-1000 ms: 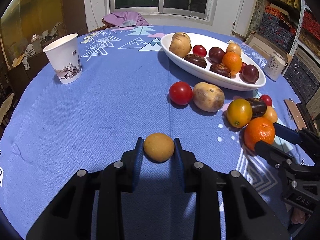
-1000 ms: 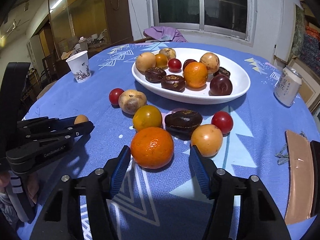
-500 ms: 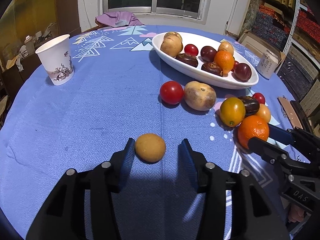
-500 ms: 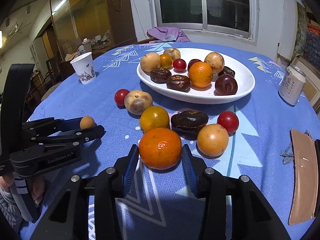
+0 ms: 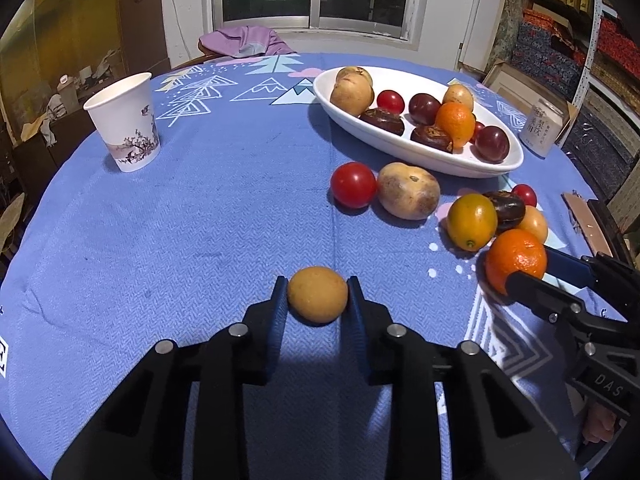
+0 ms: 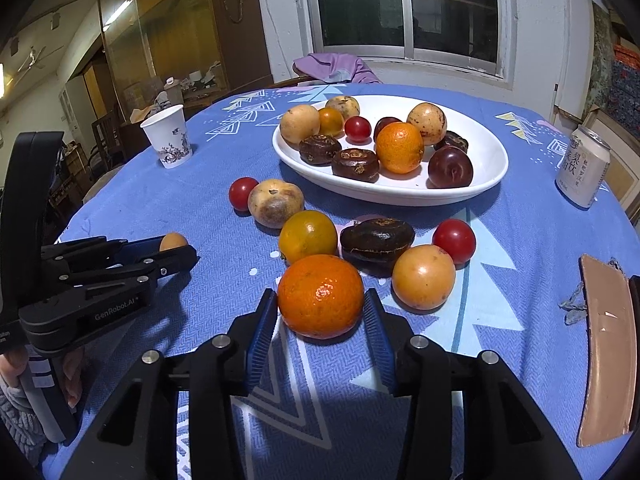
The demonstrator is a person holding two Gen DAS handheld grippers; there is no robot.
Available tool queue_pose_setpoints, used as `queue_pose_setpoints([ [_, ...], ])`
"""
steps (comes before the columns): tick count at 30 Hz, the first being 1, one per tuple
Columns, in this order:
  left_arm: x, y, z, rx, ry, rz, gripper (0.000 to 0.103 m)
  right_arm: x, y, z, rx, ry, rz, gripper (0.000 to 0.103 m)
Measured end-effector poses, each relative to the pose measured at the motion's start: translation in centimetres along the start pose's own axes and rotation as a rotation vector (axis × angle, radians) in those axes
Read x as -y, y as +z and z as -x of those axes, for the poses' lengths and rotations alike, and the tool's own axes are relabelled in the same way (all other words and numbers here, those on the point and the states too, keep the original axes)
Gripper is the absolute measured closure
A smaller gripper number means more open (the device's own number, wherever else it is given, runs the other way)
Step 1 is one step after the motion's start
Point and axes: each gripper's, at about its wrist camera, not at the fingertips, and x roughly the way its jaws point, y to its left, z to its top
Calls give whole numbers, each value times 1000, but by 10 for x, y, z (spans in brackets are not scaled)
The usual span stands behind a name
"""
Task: Organize fruits
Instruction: 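Grasp a tangerine with the right tool while the left tool holds the brown fruit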
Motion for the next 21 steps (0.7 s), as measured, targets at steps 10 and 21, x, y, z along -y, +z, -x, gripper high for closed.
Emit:
queue_pose_setpoints([
  [10, 24, 19, 35, 131, -18, -37, 74, 43, 12, 58, 183, -30, -142, 76],
  [21, 40, 40, 40, 149, -104, -42, 74, 63, -3, 52, 38, 85, -205, 58],
])
